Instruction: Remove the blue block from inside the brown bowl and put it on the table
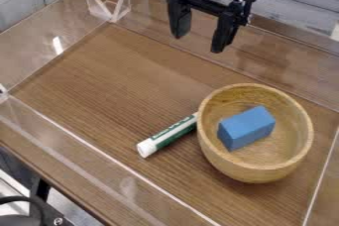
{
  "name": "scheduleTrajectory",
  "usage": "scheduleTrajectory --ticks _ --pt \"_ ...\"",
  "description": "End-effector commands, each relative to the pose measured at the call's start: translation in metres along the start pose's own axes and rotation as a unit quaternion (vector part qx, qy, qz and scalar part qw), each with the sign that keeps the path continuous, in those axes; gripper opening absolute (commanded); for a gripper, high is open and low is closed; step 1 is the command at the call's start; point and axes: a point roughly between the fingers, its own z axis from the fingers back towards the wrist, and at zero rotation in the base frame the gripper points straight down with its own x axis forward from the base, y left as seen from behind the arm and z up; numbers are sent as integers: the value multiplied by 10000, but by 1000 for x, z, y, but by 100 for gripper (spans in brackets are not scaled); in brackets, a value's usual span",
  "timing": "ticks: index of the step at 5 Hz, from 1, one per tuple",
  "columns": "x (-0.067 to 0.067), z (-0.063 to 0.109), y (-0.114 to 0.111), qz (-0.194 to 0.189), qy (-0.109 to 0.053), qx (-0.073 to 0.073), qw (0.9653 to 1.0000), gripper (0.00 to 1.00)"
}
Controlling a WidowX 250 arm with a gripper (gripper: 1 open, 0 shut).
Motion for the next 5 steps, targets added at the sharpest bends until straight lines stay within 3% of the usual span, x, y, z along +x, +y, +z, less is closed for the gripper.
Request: scheduleTrajectory --ticks 1,2,3,5 --pt "-3 -7 -7 -182 65 -8 9998 100" --pt "-11 -13 -24 -608 39 -10 9981 100" --pt "-17 -16 -41 -1113 -17 0 9938 100" --pt "-22 -25 -56 -1494 -3 0 9888 100"
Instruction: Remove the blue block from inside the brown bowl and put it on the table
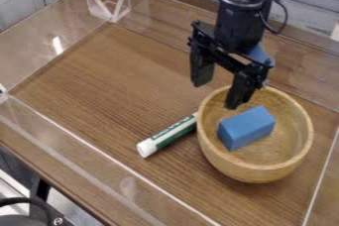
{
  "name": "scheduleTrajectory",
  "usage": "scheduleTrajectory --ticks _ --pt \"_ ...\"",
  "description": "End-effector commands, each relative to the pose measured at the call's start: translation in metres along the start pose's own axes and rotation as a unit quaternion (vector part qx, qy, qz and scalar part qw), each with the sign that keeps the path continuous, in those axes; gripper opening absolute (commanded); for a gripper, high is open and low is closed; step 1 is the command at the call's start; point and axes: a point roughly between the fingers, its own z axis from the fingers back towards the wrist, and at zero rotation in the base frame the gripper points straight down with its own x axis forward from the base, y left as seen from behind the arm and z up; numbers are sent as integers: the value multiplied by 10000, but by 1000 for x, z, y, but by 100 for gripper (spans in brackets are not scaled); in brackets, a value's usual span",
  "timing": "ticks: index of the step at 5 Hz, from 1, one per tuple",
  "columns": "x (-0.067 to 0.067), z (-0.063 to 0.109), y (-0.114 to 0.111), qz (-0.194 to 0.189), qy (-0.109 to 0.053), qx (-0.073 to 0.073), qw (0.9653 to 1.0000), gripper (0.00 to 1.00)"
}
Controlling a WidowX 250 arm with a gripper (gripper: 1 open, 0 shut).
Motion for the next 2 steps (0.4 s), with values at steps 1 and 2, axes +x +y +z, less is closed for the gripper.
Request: scheduleTrajectory --ticks 1,2 --pt "2 11 -6 -88 -294 22 9995 100" --pt "3 6 -11 -175 -296 24 9994 100"
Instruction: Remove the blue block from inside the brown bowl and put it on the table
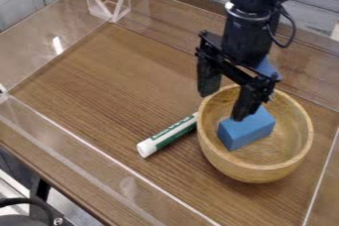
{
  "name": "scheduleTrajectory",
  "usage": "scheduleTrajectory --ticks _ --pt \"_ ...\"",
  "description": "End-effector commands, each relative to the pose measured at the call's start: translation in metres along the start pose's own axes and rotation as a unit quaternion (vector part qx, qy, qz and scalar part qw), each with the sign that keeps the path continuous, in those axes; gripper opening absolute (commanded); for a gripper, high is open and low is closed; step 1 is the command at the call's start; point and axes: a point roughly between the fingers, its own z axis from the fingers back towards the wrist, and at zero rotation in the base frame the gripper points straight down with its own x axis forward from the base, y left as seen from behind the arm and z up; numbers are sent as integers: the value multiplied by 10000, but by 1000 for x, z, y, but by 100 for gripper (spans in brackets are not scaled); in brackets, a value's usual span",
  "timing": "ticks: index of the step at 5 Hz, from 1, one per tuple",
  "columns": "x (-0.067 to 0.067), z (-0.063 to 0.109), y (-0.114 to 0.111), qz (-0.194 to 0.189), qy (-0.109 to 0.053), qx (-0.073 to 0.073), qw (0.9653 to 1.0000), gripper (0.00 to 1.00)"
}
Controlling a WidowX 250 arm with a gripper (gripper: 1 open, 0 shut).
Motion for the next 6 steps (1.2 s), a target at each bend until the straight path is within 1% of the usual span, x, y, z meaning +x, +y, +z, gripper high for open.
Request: scheduleTrajectory --ticks 1,2,4,5,6 --pt "4 8 -5 -149 -264 33 9995 100" --pt "5 2 -9 -252 -272 31 9993 100" --pt "6 -10 -14 -337 -318 33 9989 100" --pt "8 -17 -16 -363 -363 30 9987 100" --pt "9 -22 -17 -367 -452 25 9983 100"
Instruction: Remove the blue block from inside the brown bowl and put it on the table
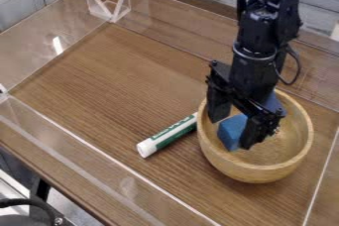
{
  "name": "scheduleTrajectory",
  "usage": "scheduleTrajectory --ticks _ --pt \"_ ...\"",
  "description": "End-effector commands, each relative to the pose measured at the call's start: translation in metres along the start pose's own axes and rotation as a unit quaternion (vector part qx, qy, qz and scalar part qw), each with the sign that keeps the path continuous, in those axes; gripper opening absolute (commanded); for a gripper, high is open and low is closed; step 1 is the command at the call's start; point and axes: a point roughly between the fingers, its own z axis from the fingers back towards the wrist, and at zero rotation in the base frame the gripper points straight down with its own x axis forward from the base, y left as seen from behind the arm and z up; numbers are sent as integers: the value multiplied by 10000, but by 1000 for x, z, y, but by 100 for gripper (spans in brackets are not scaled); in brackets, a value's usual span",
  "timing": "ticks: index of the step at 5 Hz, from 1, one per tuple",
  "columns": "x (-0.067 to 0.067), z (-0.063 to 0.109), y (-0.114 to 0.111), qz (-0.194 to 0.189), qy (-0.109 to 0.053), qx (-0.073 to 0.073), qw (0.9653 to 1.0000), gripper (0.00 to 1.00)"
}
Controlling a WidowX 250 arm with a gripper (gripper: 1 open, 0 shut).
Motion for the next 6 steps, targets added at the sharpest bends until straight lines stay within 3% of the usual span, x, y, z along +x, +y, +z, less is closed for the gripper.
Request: scheduleTrajectory --ticks 1,6 --pt "5 5 -2 -53 -202 8 9998 100" --pt "7 7 1 98 -389 94 9992 100"
